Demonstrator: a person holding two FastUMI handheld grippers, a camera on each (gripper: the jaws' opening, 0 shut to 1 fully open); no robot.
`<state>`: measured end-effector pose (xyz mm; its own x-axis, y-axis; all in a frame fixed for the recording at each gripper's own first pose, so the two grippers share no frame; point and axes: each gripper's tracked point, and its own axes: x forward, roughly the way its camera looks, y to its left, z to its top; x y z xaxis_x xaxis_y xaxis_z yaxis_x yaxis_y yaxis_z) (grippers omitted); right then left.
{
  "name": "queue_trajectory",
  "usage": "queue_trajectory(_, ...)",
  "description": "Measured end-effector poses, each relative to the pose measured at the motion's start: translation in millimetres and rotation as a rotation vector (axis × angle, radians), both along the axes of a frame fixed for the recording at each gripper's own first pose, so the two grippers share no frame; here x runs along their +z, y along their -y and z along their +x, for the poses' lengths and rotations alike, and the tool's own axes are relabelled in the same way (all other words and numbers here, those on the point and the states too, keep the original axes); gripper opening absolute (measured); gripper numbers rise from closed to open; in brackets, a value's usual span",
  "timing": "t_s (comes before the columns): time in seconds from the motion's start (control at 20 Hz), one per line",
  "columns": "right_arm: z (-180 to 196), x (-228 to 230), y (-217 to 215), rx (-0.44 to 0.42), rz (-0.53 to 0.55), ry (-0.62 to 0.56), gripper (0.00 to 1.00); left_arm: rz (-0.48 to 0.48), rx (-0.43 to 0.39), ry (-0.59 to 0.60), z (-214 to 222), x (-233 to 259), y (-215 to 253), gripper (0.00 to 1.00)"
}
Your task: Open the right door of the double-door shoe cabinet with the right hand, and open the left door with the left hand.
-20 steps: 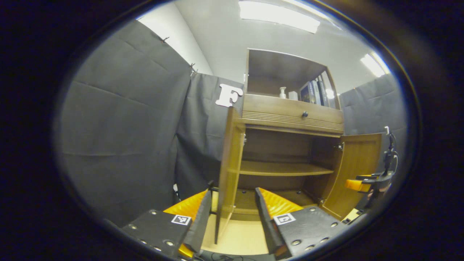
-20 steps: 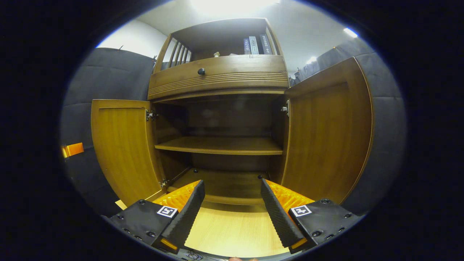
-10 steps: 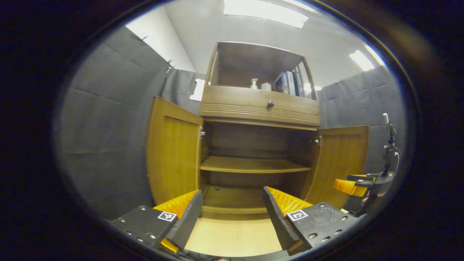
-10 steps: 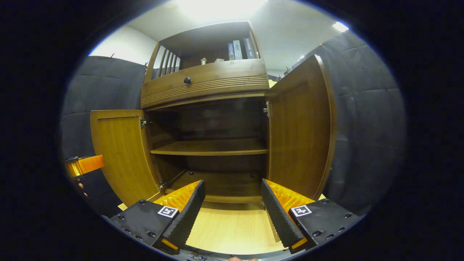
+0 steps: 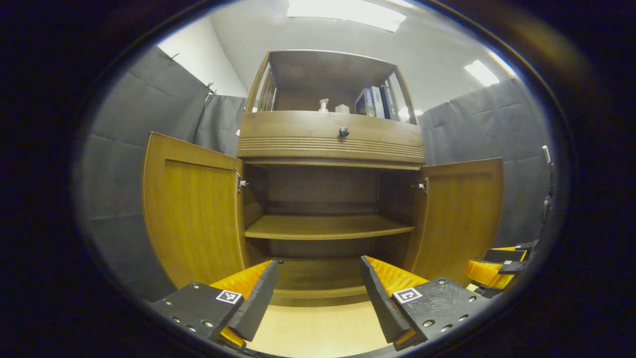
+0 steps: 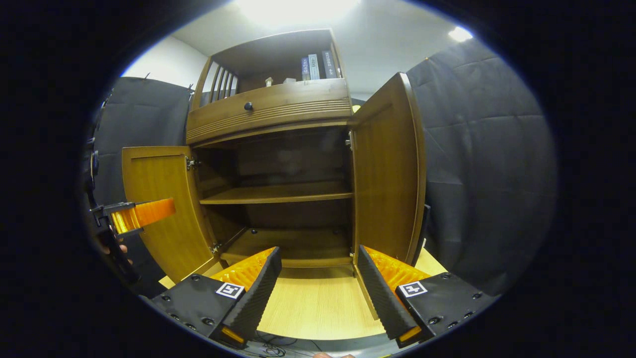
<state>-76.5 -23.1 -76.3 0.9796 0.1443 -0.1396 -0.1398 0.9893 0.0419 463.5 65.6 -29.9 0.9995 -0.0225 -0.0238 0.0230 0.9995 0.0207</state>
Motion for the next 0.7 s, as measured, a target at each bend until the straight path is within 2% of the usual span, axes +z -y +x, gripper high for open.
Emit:
queue_trajectory(0.3, -1.6, -1.6, 5.8, -0.048, -0.004, 0.006, 0.97, -0.007, -0.038, 0.01, -0.5, 0.0, 3.8, 0.94)
queue_trajectory(0.45, -0.4, -0.9, 3.6, -0.051, -0.032, 0.017, 0.97, 0.009, 0.001, 0.003, 0.4, -3.0, -2.3, 0.94)
queue_trajectory(0.7, 1.5, 0.5, 0.0, -0.049, -0.055, 0.031, 0.97, -0.02, 0.021, -0.002, 2.3, -5.9, -2.9, 0.94)
